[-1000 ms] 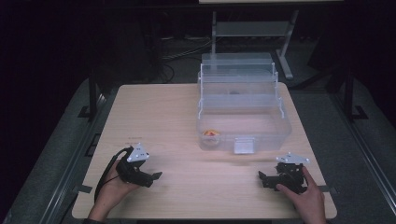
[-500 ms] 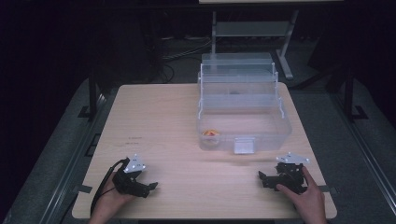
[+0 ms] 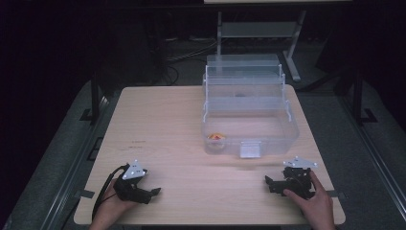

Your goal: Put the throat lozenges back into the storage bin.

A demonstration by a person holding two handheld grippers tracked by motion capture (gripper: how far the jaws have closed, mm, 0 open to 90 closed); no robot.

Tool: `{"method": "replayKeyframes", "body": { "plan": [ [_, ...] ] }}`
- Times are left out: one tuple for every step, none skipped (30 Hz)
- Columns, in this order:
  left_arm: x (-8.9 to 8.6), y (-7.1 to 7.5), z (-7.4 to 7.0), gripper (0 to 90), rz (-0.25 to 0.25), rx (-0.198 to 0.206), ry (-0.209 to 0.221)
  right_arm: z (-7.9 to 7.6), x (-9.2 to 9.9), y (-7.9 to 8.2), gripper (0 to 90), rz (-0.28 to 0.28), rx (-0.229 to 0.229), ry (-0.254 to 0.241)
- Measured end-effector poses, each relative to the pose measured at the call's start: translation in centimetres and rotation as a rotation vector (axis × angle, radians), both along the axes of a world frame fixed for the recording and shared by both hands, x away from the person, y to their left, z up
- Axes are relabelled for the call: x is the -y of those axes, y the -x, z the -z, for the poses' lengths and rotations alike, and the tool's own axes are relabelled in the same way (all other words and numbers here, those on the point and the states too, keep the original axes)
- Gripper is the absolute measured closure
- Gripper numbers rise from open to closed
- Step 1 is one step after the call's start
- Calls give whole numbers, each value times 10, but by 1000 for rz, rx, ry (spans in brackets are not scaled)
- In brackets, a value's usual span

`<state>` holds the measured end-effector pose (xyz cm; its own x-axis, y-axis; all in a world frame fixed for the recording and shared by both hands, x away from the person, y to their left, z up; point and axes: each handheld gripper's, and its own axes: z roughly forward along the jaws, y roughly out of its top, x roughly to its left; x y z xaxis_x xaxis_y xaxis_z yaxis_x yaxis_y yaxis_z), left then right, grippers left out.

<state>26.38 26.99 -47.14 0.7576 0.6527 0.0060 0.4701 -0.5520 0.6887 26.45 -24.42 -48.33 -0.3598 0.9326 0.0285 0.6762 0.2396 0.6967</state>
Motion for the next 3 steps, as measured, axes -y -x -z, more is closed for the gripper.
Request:
{"method": "replayKeyframes", "body": {
  "plan": [
    [-1,0,1,109,4,5,6,0,0,0,0,0,-1,-1],
    [-1,0,1,109,7,9,14,0,0,0,0,0,0,0],
    [-2,0,2,108,12,12,17,0,0,0,0,0,1,0]
  ]
}}
